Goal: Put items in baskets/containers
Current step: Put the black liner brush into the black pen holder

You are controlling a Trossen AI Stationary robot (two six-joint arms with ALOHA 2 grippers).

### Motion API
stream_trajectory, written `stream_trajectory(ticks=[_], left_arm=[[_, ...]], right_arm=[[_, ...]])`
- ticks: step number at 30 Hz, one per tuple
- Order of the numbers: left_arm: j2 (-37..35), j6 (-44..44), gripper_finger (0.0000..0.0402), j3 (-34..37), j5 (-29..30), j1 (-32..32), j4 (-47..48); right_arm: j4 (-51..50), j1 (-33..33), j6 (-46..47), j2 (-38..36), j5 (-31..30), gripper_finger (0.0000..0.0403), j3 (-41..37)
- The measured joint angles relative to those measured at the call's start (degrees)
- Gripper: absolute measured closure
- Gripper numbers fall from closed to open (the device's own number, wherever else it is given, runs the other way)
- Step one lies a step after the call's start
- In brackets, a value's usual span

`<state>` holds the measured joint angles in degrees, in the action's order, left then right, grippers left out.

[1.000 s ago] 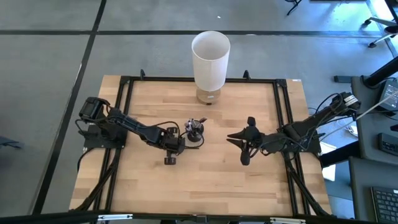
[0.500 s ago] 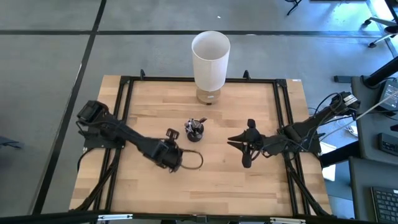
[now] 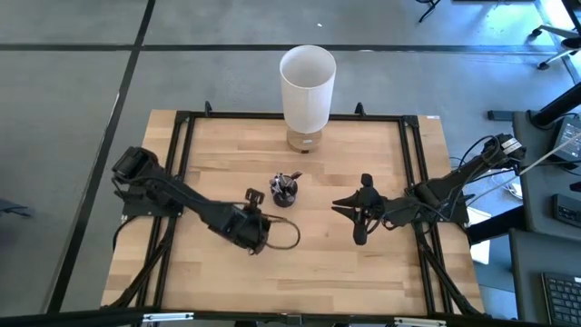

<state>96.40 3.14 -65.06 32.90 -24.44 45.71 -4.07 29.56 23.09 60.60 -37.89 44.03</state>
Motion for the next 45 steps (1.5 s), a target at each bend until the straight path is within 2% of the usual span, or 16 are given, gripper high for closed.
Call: stream_trajectory(ticks=[8, 14, 19, 22, 31, 37, 45], left_arm=[[0.2, 1.7, 0.039, 0.0, -8.6, 6.8, -2.0], [0.2, 1.7, 0.0342, 0.0, -17.4, 11.1, -2.7], [0.2, 0.6, 0.03, 1.4, -19.5, 11.8, -2.9], [0.3, -0.4, 0.0289, 3.7, -19.4, 11.8, -3.4], [0.3, -1.7, 0.0309, 11.0, -19.2, 12.0, -12.4], [0.3, -2.6, 0.0319, 14.0, -23.3, 13.3, -21.5], [1.1, 2.0, 0.0352, 18.0, -25.3, 14.3, -23.8]], right_arm=[[0.0, 0.0, 0.3, 0.0, 0.0, 0.0334, 0.0], [-0.6, 0.0, 0.6, 0.0, 0.5, 0.0334, 0.0], [-1.1, 0.0, 0.7, 0.0, 0.6, 0.0334, 0.0], [-1.1, 0.0, 0.7, 0.0, 0.6, 0.0334, 0.0], [-1.1, 0.0, 0.9, 0.0, 0.6, 0.0334, 0.0], [-0.9, 0.0, 0.9, 0.0, 0.6, 0.0334, 0.0], [-0.9, 0.0, 0.9, 0.0, 0.6, 0.0334, 0.0]])
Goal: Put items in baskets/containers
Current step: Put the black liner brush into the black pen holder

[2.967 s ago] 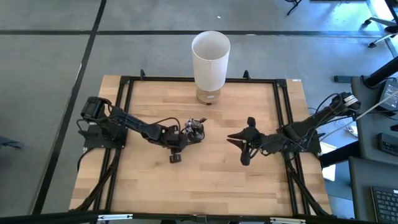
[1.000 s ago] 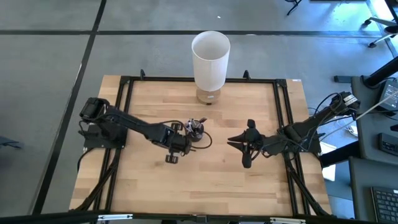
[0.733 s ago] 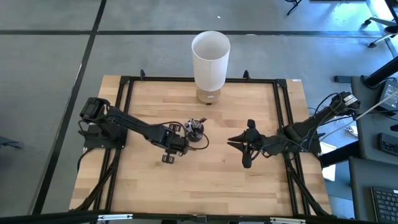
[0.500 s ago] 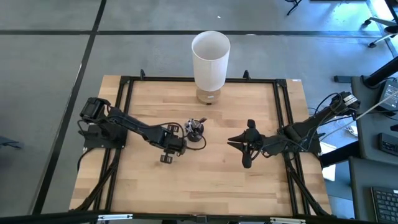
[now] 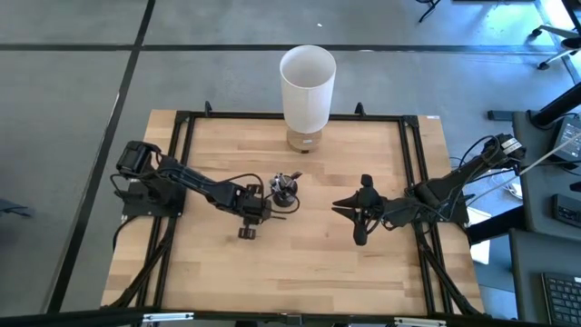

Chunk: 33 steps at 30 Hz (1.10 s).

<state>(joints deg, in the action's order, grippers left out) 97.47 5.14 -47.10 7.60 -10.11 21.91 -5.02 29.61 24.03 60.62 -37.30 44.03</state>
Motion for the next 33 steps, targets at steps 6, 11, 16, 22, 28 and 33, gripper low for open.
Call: stream_trajectory(ticks=[6, 11, 16, 22, 28, 33], left_arm=[[0.1, -1.8, 0.0391, -0.3, -0.4, -0.2, 0.8], [0.2, -5.6, 0.0384, -1.9, 5.1, -2.7, 2.3], [0.5, -14.8, 0.0389, -5.5, 12.3, -7.6, 4.2], [0.4, -29.3, 0.0386, -10.8, 26.4, -14.8, 3.4], [0.3, -45.9, 0.0385, -16.0, 43.8, -19.0, 2.8], [0.2, -60.6, 0.0385, -19.2, 59.3, -18.3, 2.7]], right_arm=[[0.0, 0.0, 0.0, 0.0, 0.0, 0.0334, 0.0], [0.0, 0.0, 0.0, 0.0, 0.0, 0.0334, 0.0], [0.0, 0.0, -0.1, 0.0, 0.0, 0.0334, 0.0], [0.0, 0.0, 0.0, 0.0, 0.0, 0.0334, 0.0], [0.0, 0.0, 0.4, 0.0, 0.0, 0.0334, 0.0], [0.0, 0.0, 0.8, 0.0, 0.0, 0.0334, 0.0]])
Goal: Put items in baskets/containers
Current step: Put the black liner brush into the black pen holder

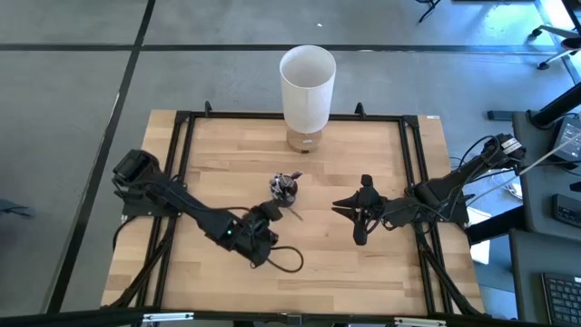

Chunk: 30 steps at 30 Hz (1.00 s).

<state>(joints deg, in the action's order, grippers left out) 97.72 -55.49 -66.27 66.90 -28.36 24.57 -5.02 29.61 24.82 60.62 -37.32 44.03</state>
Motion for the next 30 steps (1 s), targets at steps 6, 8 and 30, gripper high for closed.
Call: stream_trajectory(ticks=[6, 8, 30], left_arm=[[-0.1, -13.3, 0.0385, -0.5, 7.6, 4.7, 1.3], [-0.1, -14.4, 0.0385, -0.5, 6.8, 6.9, 3.5], [-0.1, -20.3, 0.0384, -0.5, 2.4, 12.3, 10.0]], right_arm=[[0.0, 0.0, -0.4, 0.0, 0.0, 0.0334, 0.0], [0.0, 0.0, -0.4, 0.0, 0.0, 0.0334, 0.0], [-0.9, 0.0, -0.7, 0.0, 1.0, 0.0334, 0.0]])
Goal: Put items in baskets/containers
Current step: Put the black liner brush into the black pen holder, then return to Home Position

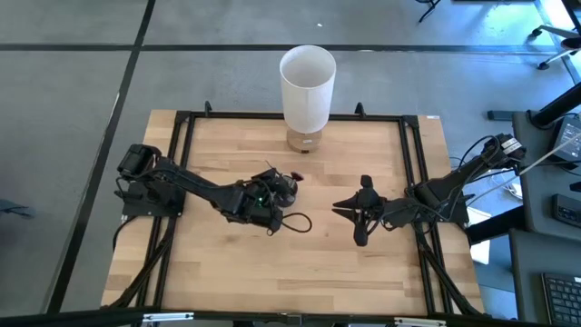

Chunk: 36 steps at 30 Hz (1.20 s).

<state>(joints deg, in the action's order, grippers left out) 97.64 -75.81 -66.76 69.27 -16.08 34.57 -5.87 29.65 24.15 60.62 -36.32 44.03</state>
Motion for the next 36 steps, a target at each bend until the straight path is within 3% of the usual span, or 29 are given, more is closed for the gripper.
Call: stream_trajectory(ticks=[6, 11, 17, 23, 26, 29, 32, 36], left_arm=[[0.0, 0.0, 0.0374, 0.0, -3.5, -1.3, 0.0], [0.0, 0.0, 0.0332, 0.0, -4.9, -1.2, 0.0], [0.0, 0.1, 0.0276, 0.0, -4.0, -0.6, 0.0], [0.0, 5.4, 0.0248, 0.0, 0.5, -1.1, -0.4], [0.0, 15.6, 0.0245, 0.0, 4.5, -2.0, -0.5], [-0.2, 34.2, 0.0246, 0.0, 6.4, -3.7, -0.4], [-2.1, 51.3, 0.0252, 0.0, -1.7, -5.6, 1.4], [-4.8, 65.4, 0.0268, 0.0, -12.6, -6.6, 2.9]], right_arm=[[0.0, 0.0, 0.1, 0.0, 0.0, 0.0334, 0.0], [0.0, 0.0, 0.0, 0.0, 0.0, 0.0334, 0.0], [0.0, 0.0, 0.0, 0.0, 0.1, 0.0334, 0.0], [0.0, 0.0, 0.0, 0.0, 0.1, 0.0334, 0.0], [0.0, 0.0, -0.1, 0.0, 0.2, 0.0334, 0.0], [0.0, 0.0, -0.1, 0.0, 0.4, 0.0334, 0.0], [0.0, 0.0, -0.1, 0.0, 0.3, 0.0334, 0.0], [1.3, 0.0, 0.7, 1.6, -2.3, 0.0334, 0.0]])
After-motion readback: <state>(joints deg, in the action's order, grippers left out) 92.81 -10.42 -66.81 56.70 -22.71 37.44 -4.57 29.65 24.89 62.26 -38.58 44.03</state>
